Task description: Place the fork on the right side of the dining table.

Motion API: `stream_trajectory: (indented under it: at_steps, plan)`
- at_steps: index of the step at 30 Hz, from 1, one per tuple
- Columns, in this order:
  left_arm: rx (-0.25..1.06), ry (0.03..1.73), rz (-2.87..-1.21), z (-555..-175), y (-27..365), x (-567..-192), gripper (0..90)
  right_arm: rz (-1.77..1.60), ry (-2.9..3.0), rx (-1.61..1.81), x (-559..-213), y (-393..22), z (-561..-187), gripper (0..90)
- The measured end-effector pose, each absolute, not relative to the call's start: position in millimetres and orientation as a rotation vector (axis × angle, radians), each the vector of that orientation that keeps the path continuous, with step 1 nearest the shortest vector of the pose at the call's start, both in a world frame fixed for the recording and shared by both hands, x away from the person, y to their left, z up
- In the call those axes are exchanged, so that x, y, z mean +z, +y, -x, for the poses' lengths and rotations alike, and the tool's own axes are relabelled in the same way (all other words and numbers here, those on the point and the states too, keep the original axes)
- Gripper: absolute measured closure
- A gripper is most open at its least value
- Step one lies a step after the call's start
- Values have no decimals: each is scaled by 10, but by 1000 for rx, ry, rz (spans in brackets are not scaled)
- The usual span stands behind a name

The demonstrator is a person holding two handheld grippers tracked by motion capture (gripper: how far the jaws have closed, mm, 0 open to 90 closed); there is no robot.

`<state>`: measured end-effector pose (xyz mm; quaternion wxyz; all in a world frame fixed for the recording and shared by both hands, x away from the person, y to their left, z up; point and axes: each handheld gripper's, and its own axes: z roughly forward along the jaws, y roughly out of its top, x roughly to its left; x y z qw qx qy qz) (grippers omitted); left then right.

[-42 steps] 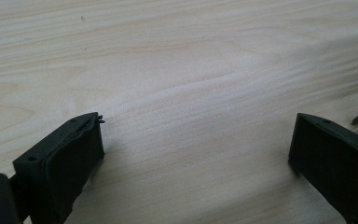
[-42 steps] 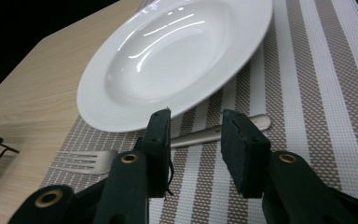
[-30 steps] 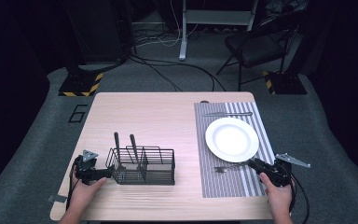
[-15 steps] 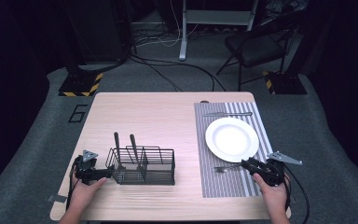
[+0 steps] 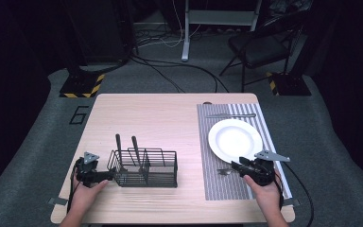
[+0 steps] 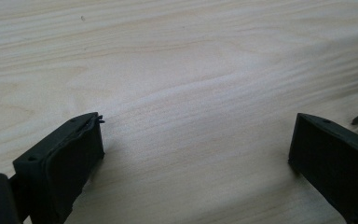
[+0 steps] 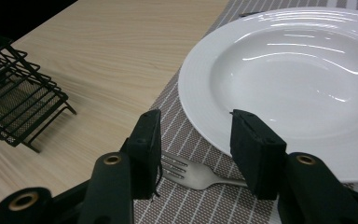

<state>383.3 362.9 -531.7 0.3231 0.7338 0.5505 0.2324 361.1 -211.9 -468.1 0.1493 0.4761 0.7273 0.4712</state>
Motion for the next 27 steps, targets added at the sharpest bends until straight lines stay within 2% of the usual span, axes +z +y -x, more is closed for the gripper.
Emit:
stream_trajectory:
  at_steps: [17,27]
  plan:
    - [610,1445,-1926,-3833,3629,-5317,25,-1277,2147,1386,-4598,-1757,-3647,511]
    - [612,1444,-1928,-3835,3629,-5316,25,-1204,2198,1347,-4730,-1559,-3604,504]
